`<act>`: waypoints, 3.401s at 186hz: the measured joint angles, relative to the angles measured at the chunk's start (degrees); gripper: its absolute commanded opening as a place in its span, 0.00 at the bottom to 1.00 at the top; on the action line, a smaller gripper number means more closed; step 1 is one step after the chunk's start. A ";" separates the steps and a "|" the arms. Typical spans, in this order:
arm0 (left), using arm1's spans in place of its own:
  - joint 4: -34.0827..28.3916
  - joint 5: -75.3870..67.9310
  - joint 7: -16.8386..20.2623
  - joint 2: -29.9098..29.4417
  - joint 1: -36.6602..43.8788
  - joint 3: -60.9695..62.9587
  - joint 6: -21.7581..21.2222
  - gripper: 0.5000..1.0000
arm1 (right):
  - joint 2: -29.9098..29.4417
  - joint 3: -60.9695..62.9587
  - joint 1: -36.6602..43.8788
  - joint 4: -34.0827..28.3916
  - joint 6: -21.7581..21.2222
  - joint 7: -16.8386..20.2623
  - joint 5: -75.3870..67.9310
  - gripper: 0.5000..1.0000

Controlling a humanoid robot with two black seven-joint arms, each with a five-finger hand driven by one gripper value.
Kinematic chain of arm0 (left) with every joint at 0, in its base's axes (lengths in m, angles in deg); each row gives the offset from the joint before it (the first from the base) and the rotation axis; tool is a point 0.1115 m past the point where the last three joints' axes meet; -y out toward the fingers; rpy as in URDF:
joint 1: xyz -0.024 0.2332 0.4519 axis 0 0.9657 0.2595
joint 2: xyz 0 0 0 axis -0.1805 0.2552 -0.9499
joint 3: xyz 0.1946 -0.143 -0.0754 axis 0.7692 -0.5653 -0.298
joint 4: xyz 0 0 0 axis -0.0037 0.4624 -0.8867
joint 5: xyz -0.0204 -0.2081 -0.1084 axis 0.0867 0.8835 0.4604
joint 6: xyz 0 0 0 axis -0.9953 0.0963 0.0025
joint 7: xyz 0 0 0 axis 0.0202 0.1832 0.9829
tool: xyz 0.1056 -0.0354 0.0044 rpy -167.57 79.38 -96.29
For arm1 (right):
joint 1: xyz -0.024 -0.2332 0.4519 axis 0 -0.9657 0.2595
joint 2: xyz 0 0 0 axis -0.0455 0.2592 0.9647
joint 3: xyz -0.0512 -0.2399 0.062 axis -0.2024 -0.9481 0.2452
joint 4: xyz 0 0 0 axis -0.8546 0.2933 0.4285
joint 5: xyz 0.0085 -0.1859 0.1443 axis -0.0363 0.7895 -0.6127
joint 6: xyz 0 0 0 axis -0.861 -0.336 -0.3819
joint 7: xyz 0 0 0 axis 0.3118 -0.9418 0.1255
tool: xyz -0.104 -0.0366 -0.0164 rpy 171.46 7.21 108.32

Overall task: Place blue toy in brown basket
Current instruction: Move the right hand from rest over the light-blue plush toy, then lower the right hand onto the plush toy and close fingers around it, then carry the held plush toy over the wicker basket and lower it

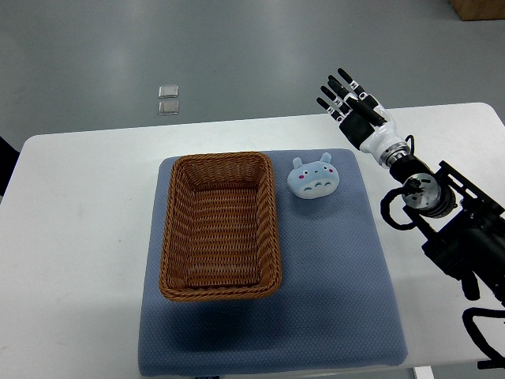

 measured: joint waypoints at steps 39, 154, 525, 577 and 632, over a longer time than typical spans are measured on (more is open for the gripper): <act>0.00 0.00 0.00 0.00 0.00 0.04 0.00 1.00 | 0.18 -0.08 0.30 0.04 -0.08 0.05 0.15 0.82; 0.08 -0.05 0.00 0.00 -0.03 -0.18 0.00 1.00 | 17.25 -45.68 29.56 -0.64 -9.04 5.60 26.87 0.82; -0.52 0.09 0.00 0.00 -0.09 -0.18 0.00 1.00 | 8.51 -75.05 34.59 0.15 -0.50 9.08 42.62 0.00; -0.59 0.08 0.00 0.00 -0.09 -0.24 0.00 1.00 | 10.90 -74.50 40.02 -2.19 -1.79 9.14 41.57 0.00; -0.29 0.07 -0.08 0.00 -0.09 -0.26 0.00 1.00 | 9.96 -74.22 49.38 -9.61 -2.48 9.15 33.79 0.00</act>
